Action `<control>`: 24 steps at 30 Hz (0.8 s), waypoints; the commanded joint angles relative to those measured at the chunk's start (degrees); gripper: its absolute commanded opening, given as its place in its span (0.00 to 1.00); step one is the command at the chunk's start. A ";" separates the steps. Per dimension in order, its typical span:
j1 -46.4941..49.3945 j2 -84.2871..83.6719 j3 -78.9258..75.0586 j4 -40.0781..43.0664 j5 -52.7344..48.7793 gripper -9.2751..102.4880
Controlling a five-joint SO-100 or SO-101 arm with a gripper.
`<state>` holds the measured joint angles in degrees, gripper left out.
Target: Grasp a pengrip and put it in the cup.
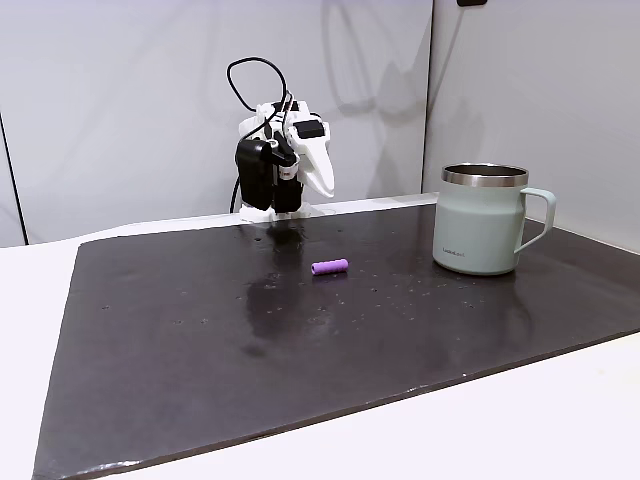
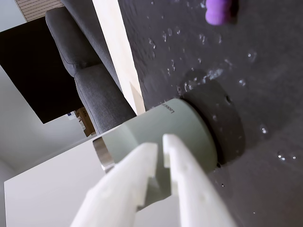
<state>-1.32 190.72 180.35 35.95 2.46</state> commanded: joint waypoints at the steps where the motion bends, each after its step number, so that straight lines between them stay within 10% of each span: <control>1: 0.44 0.62 2.37 0.18 0.18 0.09; 24: -4.39 -33.84 -46.05 9.14 6.06 0.08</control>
<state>-5.62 164.53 146.95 43.51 7.56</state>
